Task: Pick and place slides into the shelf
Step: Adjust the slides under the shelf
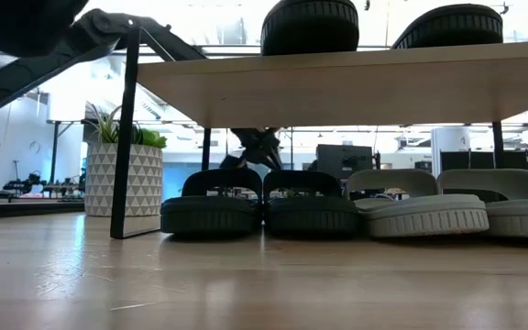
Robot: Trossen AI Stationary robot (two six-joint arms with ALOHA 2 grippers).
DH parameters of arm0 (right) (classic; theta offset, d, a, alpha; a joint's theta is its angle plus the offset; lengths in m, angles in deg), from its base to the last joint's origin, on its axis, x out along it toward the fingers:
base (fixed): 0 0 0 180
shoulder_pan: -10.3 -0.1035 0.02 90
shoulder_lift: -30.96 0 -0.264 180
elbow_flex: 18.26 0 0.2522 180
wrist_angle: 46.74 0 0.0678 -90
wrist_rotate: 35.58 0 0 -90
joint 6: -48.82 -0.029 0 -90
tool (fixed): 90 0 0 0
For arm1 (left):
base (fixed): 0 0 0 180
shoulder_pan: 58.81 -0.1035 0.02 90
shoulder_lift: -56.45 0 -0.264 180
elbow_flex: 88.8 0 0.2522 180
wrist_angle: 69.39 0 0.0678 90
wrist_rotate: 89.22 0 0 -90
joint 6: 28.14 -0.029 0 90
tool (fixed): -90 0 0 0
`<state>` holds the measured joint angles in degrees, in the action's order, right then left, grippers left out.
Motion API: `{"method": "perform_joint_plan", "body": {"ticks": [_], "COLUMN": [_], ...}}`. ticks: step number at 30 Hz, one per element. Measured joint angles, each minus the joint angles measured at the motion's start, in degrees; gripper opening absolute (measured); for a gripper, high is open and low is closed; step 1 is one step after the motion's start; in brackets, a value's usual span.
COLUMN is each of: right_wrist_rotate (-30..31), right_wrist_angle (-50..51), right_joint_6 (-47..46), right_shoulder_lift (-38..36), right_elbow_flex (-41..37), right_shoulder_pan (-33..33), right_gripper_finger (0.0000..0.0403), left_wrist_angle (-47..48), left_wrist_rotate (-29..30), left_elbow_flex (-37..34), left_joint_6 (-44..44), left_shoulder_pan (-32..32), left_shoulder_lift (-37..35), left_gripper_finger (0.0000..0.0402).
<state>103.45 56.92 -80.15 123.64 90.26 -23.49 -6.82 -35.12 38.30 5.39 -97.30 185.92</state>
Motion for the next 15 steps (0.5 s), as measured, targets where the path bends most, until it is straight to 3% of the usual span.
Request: {"method": "perform_joint_plan", "body": {"ticks": [8,15], "right_wrist_rotate": [-0.15,-1.53], "right_wrist_angle": [0.08,0.01], "right_joint_6": [0.04,0.33], "right_shoulder_lift": [-0.02,-0.11], "right_elbow_flex": [-0.47,-0.47], "right_shoulder_pan": [-0.04,-0.21], "right_gripper_finger": [0.0011,0.0011], "left_wrist_angle": [-1.24,-3.10], "left_wrist_rotate": [3.56,4.80], "left_elbow_flex": [0.00,0.63], "left_joint_6": [-1.37,-0.18], "left_shoulder_pan": [5.92,7.45], "left_shoulder_lift": [2.52,3.32], "left_gripper_finger": [0.0000,0.0000]}}
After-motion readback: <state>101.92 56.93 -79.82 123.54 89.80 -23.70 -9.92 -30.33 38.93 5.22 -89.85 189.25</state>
